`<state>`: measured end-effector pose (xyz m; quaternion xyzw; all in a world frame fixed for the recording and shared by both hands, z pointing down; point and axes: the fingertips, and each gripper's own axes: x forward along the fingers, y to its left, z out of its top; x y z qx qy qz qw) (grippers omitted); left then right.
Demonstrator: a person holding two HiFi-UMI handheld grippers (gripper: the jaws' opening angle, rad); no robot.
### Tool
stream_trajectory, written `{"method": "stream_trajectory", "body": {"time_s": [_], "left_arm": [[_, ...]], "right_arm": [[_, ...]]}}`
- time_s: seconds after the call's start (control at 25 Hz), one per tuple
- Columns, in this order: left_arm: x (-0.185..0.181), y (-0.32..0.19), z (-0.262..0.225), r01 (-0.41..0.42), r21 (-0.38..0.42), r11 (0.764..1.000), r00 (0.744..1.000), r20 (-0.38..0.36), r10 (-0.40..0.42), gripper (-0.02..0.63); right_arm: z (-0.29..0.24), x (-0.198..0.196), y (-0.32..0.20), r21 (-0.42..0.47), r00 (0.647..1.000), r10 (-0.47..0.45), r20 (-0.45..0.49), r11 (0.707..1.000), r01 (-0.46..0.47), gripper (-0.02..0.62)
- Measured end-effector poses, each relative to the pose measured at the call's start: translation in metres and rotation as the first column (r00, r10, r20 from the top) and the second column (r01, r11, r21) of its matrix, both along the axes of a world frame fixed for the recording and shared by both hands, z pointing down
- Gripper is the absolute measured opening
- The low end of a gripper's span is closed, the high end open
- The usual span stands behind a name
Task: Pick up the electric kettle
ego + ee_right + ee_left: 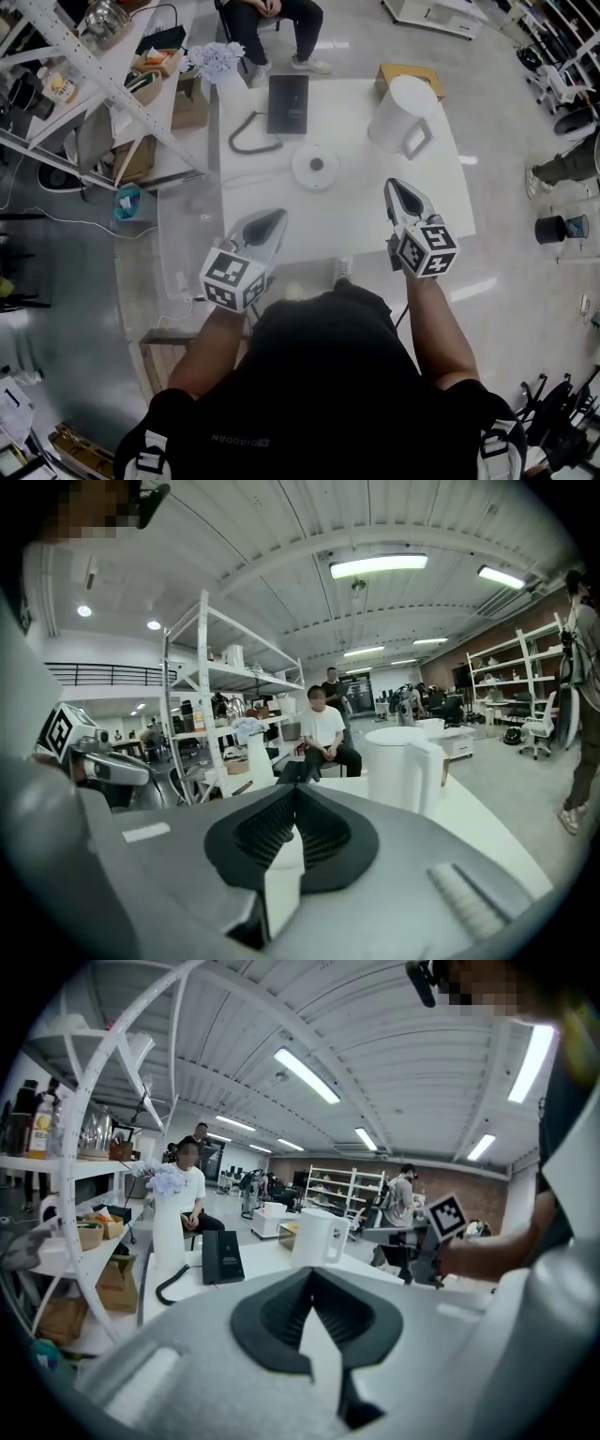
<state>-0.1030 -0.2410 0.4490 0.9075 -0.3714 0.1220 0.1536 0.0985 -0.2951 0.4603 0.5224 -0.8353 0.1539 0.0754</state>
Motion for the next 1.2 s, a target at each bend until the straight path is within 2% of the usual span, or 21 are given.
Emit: {"method": "stream_trajectory", "body": {"time_s": [0.24,0.44,0.76,1.2], "left_arm": [[-0.007,0.009,-0.014,-0.007,0.036,0.999,1.0,-0.029,0.008,0.003],[-0.018,0.024,-0.014,-0.012,0.027,1.0,0.999,-0.051,0.013,0.003],[-0.029,0.046,-0.013,-0.038,0.023,0.999,0.998,-0.053,0.039,0.003],[-0.017,0.054,-0.021,-0.037,0.039,0.999,0.998,-0.056,0.039,0.003]], "right_arm": [[-0.006,-0.049,0.027,-0.003,0.995,-0.095,0.004,0.995,0.095,0.005],[-0.01,-0.078,0.052,0.004,0.99,-0.141,-0.001,0.99,0.141,0.005],[-0.014,-0.093,0.078,0.008,0.992,-0.121,0.022,0.993,0.121,0.005],[-0.029,-0.103,0.089,0.035,0.982,-0.185,0.026,0.982,0.184,0.005]]}}
